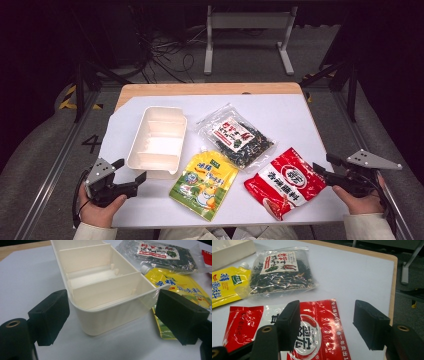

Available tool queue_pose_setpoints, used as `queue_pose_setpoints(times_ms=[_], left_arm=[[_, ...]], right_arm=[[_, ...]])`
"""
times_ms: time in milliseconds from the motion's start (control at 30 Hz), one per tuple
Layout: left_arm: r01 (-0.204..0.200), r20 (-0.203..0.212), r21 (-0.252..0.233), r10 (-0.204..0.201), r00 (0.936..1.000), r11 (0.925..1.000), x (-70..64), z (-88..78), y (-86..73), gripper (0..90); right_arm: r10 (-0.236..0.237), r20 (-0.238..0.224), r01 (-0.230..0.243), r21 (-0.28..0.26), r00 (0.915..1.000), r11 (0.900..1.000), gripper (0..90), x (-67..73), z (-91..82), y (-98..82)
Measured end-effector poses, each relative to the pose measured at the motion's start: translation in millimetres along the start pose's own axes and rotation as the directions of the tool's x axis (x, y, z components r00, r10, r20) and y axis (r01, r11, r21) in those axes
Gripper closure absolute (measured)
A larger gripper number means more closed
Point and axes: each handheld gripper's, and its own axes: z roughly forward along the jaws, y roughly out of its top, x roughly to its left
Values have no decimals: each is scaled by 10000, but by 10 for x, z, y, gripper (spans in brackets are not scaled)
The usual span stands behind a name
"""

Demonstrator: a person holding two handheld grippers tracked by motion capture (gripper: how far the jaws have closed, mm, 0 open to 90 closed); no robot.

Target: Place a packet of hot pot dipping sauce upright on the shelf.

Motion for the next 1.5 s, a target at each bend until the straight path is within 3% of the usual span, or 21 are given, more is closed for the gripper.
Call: queue_pose_setpoints(times_ms=[267,533,667,833,1100,1500], left_arm=[[13,-3,-8,-13,10000,10000,-15,-6,2,131],[27,17,12,-27,10000,10000,-17,-4,4,131],[-19,3,41,19,10000,10000,-19,0,7,131],[-14,25,76,14,10000,10000,-29,10,9,132],[-25,58,125,24,10000,9999,-32,20,10,132],[-66,31,180,65,10000,9998,-40,35,7,134]], right_arm=[[-46,49,45,181,10000,9998,440,-19,2,-10],[-22,106,13,805,9999,9968,443,-3,56,-44],[145,258,-173,1127,9996,9935,370,-28,103,-86],[610,329,-659,1777,9976,9819,253,-98,200,-178],[1022,447,-1101,2454,9938,9631,208,-163,332,-312],[965,436,-1054,3193,9944,9418,135,-111,472,-398]])
